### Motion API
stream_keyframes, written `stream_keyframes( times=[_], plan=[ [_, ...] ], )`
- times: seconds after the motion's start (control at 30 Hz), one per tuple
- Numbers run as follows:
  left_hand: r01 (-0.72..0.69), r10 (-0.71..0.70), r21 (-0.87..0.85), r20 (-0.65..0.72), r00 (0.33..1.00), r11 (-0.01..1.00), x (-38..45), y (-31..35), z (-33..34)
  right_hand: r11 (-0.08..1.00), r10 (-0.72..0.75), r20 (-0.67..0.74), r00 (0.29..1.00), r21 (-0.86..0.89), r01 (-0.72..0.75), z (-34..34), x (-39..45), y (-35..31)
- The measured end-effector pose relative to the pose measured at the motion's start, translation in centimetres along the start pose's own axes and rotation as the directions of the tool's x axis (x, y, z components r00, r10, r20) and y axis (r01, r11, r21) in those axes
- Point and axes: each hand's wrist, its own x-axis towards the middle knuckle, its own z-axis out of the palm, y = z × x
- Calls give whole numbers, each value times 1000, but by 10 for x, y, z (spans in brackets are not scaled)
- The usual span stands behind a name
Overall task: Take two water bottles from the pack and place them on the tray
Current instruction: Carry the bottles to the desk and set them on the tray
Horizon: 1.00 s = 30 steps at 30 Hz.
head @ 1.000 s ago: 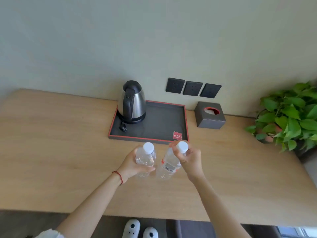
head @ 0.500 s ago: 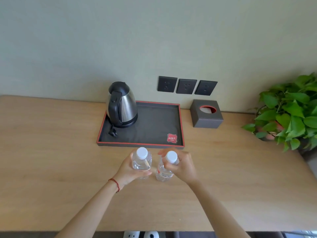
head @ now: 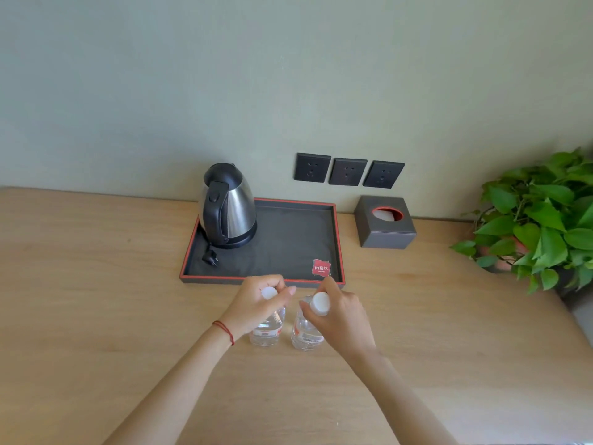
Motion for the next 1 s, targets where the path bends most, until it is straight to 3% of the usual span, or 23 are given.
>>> stream_keyframes(
  times=[0.1, 0.23, 0.5, 0.77, 1.0],
  plan=[
    [30, -31, -27, -36, 999, 999, -5, -8, 3, 980, -37, -24, 999, 194, 41, -5, 3, 5],
    [56, -59, -83, -25, 998, 995, -4, -12, -3, 967, -44, -58, 997, 250, 57, -18, 15, 12],
    [56, -61, -104, -52, 997, 993, 2, -10, 5, 964, -237, -52, 970, 109, 241, -63, 123, -13],
    [79, -84, -91, -58, 995, 993, 3, -12, 5, 964, -265, 67, 962, -23, 267, -49, 216, -11],
    [123, -129, -115, -50, 990, 986, 2, -13, 4, 922, -241, 209, 948, -256, 292, -46, 266, 1]
  ],
)
